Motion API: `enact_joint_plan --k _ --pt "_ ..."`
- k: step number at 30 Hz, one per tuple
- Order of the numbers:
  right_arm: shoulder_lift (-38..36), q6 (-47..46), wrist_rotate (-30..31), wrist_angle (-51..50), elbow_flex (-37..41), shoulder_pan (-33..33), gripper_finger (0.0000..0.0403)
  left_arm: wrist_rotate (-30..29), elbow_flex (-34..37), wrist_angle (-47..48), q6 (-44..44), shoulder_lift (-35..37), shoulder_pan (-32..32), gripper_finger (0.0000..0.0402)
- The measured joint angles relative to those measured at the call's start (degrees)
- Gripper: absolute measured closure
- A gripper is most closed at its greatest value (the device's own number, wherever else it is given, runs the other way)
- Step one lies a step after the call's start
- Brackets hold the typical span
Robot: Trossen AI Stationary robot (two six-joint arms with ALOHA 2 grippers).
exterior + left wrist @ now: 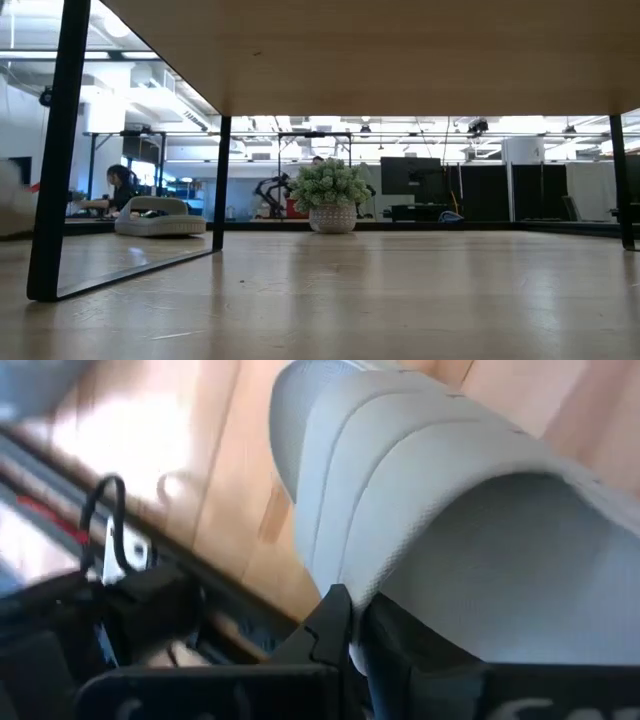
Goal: Pick and place slides into the shelf
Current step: Put the white slipper under the shelf
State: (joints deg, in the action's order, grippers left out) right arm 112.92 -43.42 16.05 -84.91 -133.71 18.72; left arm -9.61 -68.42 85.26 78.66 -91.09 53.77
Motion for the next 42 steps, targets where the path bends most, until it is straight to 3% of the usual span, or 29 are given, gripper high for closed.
enact_joint_plan --k 8,14,20,26,33,42 --pt "0.0 3.2 -1.3 5.0 -0.1 0.0 0.0319 -11.1 -7.5 2.8 -1.6 14.2 2.9 0.0401" --pt "0.0 7.8 -3.1 11.9 -0.1 0.0 0.0319 -29.5 -14.1 1.8 -6.8 20.2 7.1 0.0401" --pt "0.0 10.5 -10.7 30.2 -0.1 -1.1 0.0319 -36.6 -16.1 0.3 -25.8 18.9 6.9 0.0401" --pt "0.0 7.7 -13.3 37.9 -0.2 -3.4 0.0313 -45.5 -16.7 0.2 -32.0 14.6 5.3 0.0401" --pt "0.6 6.4 -14.9 39.7 -0.2 -4.8 0.0259 -50.6 -20.3 -0.4 -35.3 13.4 3.1 0.0402" --pt "1.9 6.4 -16.5 40.9 0.5 -4.9 0.0203 -52.1 -21.6 -12.2 -51.7 14.4 -0.5 0.0401"
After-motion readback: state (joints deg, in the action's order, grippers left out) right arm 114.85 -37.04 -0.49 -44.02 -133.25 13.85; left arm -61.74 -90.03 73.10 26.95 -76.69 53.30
